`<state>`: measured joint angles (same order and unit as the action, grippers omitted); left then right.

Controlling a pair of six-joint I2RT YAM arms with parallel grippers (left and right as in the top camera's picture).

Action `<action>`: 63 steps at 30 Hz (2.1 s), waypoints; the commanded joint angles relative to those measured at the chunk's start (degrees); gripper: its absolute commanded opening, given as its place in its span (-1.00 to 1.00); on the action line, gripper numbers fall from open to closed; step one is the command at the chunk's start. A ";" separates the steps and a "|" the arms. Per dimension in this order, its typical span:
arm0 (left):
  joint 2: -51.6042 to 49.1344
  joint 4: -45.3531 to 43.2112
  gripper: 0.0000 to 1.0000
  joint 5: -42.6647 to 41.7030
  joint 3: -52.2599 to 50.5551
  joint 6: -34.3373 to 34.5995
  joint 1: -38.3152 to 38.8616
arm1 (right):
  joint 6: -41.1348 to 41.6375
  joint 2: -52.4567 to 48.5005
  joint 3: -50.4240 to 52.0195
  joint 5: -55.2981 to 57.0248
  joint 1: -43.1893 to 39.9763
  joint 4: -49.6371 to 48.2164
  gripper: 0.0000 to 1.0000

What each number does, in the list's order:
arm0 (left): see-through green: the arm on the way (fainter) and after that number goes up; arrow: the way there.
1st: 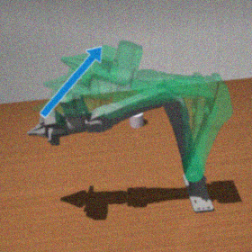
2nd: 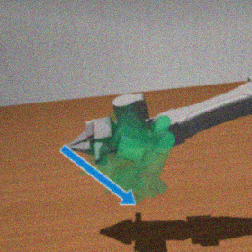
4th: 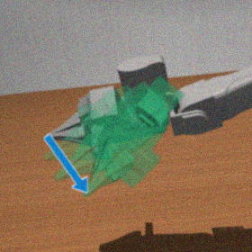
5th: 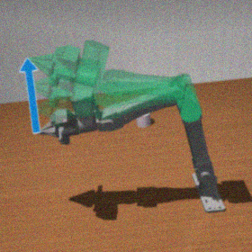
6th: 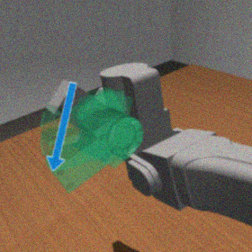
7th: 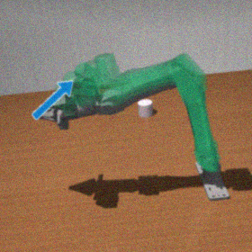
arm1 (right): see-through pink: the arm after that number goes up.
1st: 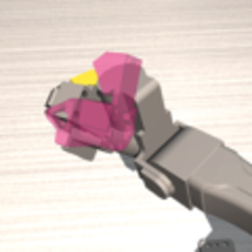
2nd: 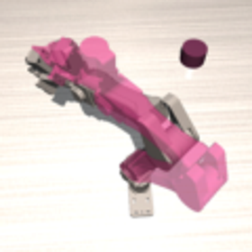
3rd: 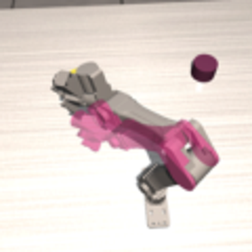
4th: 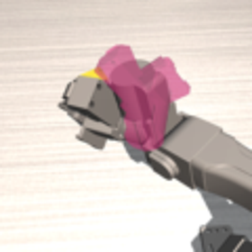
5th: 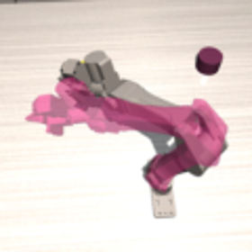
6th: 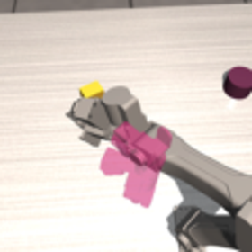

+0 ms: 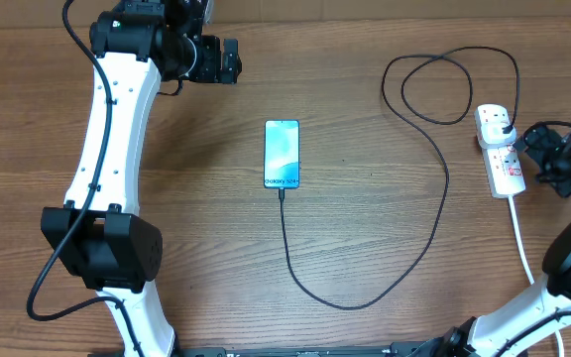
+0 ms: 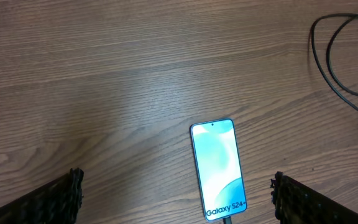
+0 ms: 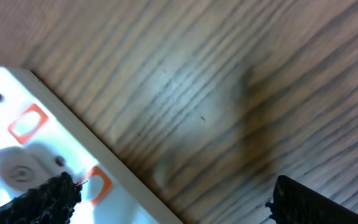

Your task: Plug charger to phone and switch on socket

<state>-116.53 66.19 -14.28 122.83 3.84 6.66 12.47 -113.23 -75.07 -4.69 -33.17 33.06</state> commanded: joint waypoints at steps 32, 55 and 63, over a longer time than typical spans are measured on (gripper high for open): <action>-0.48 -0.02 1.00 0.31 -0.11 -0.90 0.11 | -2.56 -3.06 0.48 -3.56 1.11 1.53 1.00; -0.48 -0.02 0.99 0.31 -0.11 -0.90 0.11 | 4.04 16.96 -0.70 8.13 -4.20 10.56 1.00; -0.48 -0.02 1.00 0.31 -0.11 -0.90 0.11 | 4.07 38.53 0.37 -1.07 -0.31 27.39 1.00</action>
<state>-116.53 66.24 -14.28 122.83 3.84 6.66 16.47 -80.64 -75.42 -1.67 -35.79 58.48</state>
